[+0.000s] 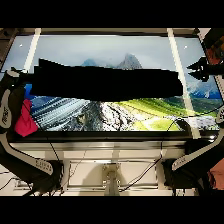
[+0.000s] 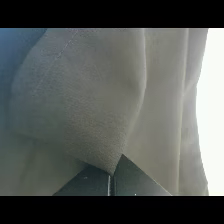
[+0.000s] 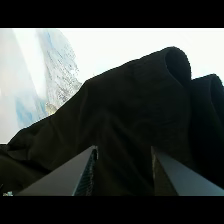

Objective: Fold the clothes and pants, and hang the long-sleeved shirts on hangers.

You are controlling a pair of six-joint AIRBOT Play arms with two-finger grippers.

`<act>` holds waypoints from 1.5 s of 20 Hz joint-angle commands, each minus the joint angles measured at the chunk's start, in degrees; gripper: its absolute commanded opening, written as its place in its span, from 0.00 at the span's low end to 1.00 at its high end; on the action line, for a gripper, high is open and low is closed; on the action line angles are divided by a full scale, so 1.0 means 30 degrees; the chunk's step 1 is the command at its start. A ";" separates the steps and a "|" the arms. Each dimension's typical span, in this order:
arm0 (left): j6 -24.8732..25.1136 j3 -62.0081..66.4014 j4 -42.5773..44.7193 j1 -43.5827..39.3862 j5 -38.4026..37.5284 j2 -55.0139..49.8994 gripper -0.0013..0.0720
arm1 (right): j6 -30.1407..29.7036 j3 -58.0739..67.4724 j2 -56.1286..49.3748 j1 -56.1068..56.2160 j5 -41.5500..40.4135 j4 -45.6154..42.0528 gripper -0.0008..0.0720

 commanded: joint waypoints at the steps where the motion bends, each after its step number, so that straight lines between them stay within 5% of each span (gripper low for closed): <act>1: 0.0051 0.0007 0.4138 0.0087 -0.1814 0.1100 0.03 | 0.0044 0.0015 0.0000 0.0000 -0.0007 0.0000 0.50; 5: 0.0051 0.0000 1.1526 0.0073 -0.6623 0.2040 0.03 | 0.0102 0.0015 0.0029 0.0000 0.0029 0.0022 0.45; 9: 0.0066 -0.0007 1.2422 -0.0007 -0.6834 0.2040 0.05 | 0.0095 0.0022 0.0029 0.0000 0.0000 0.0080 0.45; 10: 0.0066 -0.0007 1.2422 -0.0087 -0.6543 0.2040 0.23 | 0.0095 0.0095 0.0029 -0.0015 0.0000 0.0015 0.45; 12: 0.0058 0.0007 1.2262 -0.0248 -0.5989 0.2047 0.83 | 0.0095 0.0408 0.0029 -0.0204 0.0131 -0.0153 0.43; 14: 0.0102 0.0015 1.1380 -0.0291 -0.5916 0.2135 0.83 | -0.0066 0.0838 0.0036 -0.0743 0.0816 -0.0619 0.15; 16: 0.1107 0.0066 0.9544 -0.0306 -0.5690 0.2353 0.83 | -0.0780 0.0940 0.0066 -0.1537 0.2288 -0.1530 0.03; 21: 0.4969 0.0138 0.1275 -0.1894 -0.5071 0.3096 0.76 | -0.2390 -0.1450 0.0765 -0.3395 0.4437 -0.2259 0.02; 24: 0.5078 0.0138 0.0969 -0.5144 -0.4473 0.2841 0.76 | -0.3818 -0.6025 0.2397 -0.3490 0.2710 -0.0590 0.02; 27: 0.5071 0.0138 0.0962 -0.9078 -0.2229 0.2098 0.76 | -0.6943 -1.2189 0.4313 -0.3359 -0.0087 0.4277 0.02; 30: 0.5056 0.0138 0.0393 -1.2641 0.0947 0.1224 0.75 | -0.7104 -1.7027 0.5180 -0.2856 -0.3198 0.6637 0.07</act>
